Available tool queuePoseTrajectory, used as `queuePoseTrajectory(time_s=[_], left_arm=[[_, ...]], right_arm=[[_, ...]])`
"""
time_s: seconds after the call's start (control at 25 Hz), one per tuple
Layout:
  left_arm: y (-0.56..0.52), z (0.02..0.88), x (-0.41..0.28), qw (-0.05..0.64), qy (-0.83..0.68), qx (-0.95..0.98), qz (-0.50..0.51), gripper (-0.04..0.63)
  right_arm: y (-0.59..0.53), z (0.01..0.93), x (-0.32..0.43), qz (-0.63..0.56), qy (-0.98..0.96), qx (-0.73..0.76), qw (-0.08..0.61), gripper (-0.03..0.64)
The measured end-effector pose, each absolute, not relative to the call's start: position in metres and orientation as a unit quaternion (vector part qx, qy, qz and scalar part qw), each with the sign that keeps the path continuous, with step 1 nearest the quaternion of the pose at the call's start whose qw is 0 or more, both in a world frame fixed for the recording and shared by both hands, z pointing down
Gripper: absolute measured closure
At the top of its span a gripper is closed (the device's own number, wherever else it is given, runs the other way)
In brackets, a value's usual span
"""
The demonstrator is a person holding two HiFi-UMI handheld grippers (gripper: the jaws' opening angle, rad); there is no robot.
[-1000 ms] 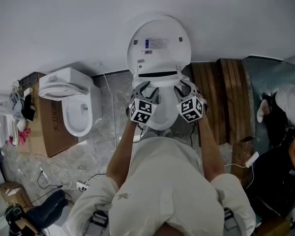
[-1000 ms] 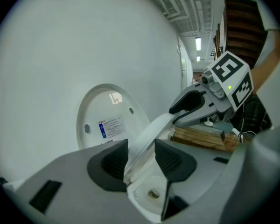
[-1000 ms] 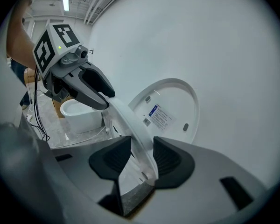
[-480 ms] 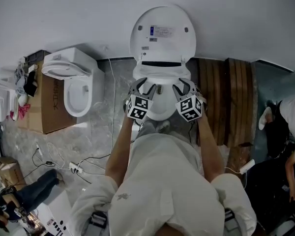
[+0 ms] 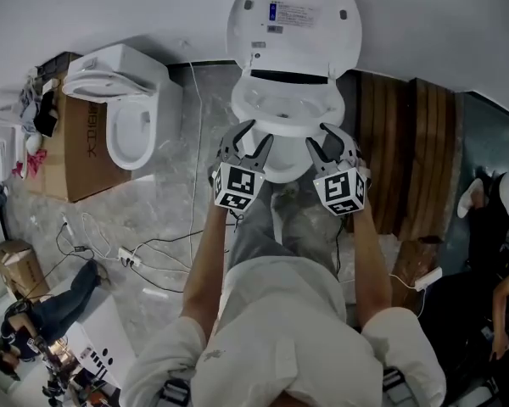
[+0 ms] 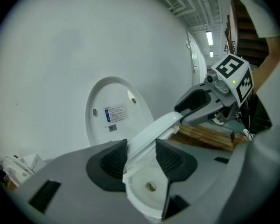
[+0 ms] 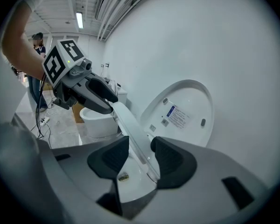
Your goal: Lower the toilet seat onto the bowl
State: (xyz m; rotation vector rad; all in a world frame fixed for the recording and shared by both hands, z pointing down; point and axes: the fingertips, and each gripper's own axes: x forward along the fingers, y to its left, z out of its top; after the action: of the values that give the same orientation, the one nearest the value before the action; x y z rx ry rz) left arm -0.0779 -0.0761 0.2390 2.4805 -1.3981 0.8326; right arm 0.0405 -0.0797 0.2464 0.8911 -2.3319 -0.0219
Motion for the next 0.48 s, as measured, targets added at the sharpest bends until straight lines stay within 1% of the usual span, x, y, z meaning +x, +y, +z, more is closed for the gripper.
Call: queuePoseTrajectory(time_s=[0.28,0.48], left_arm=[[-0.070,0.242,-0.084,0.074,-0.467,0.838,0.274,0.391],[-0.057,0.248,-0.091,0.074,-0.453,0.846,0.270,0.379]], right_arm=[[-0.073,0.247,0.036,-0.013,-0.886,0.358,0.295,0.428],[-0.059,0.249,0.030,-0.016,-0.880,0.369,0.300,0.430]])
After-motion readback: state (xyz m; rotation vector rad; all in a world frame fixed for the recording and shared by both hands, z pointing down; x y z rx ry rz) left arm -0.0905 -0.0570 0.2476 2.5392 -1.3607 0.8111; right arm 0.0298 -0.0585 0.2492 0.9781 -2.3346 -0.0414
